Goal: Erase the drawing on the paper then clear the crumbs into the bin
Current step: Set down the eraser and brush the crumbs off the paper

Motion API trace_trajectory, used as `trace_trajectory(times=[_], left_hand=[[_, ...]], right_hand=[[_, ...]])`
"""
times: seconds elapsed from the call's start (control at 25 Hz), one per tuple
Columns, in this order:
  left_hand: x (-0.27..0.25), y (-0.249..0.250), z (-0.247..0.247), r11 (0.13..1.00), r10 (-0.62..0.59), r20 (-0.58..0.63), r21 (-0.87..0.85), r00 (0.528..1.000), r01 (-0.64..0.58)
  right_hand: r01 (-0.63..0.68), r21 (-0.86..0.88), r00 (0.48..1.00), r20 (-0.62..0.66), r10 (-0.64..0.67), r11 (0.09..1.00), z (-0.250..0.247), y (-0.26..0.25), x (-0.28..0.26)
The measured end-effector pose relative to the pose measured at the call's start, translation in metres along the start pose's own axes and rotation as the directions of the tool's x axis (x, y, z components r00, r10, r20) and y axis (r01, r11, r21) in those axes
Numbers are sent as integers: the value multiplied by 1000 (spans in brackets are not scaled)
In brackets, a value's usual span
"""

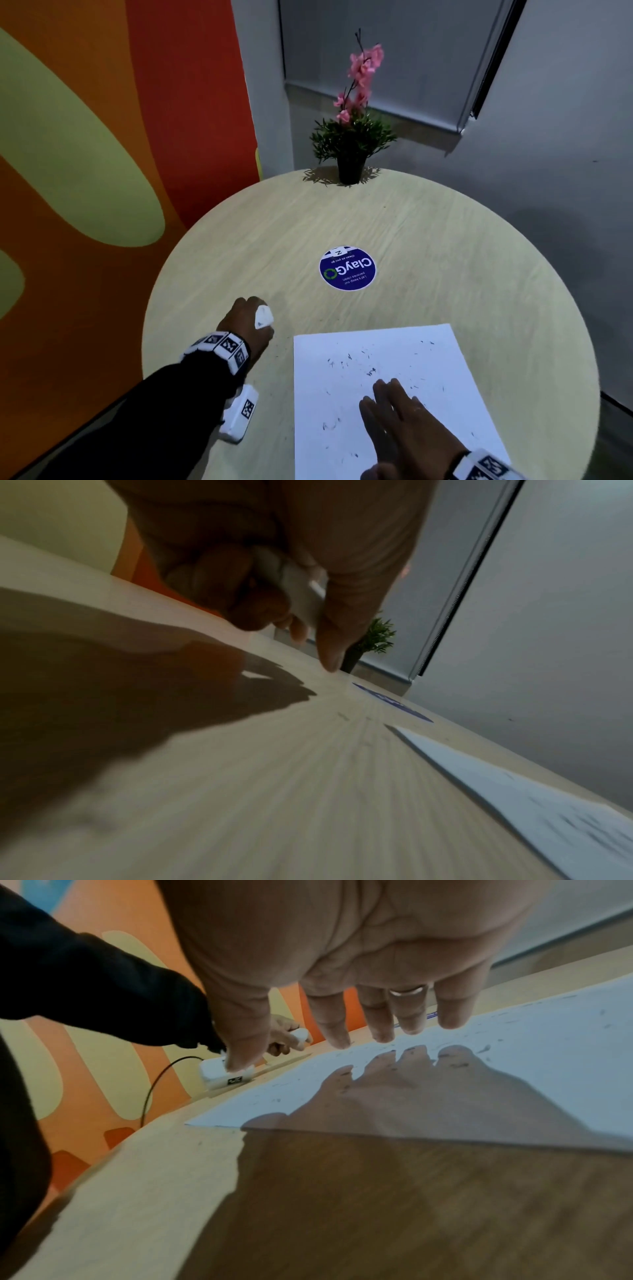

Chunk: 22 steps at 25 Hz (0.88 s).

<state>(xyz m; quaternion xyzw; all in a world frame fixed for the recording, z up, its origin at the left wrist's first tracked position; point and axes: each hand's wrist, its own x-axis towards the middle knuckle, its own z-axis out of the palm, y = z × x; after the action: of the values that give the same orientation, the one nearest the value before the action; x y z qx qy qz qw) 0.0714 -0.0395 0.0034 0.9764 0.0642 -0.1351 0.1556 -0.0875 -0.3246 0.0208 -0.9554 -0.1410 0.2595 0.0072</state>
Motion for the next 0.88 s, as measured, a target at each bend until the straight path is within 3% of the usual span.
trace_trajectory(times=[0.12,0.24,0.32,0.48,0.72,0.88], left_hand=[[31,4,4,996,88,-23,-15,996,-88],[40,19,8,977,197,-66,93,978,-191],[49,27,10,959,221,-26,188,975,-213],[61,24,10,952,213,78,210,974,-225],[47,6,-1,951,247,66,175,967,-255],[1,-26,-6,926,251,71,275,965,-260]], right_hand=[[-9,-23,994,-109,6,1000,12,-2,7],[20,15,1000,-3,-20,1000,-10,-13,2],[68,118,997,35,-73,991,-9,-13,0],[38,181,999,8,-41,983,-2,-8,-3],[-3,171,999,41,-4,985,-3,-10,-2],[35,122,999,-15,-33,992,3,-9,-8]])
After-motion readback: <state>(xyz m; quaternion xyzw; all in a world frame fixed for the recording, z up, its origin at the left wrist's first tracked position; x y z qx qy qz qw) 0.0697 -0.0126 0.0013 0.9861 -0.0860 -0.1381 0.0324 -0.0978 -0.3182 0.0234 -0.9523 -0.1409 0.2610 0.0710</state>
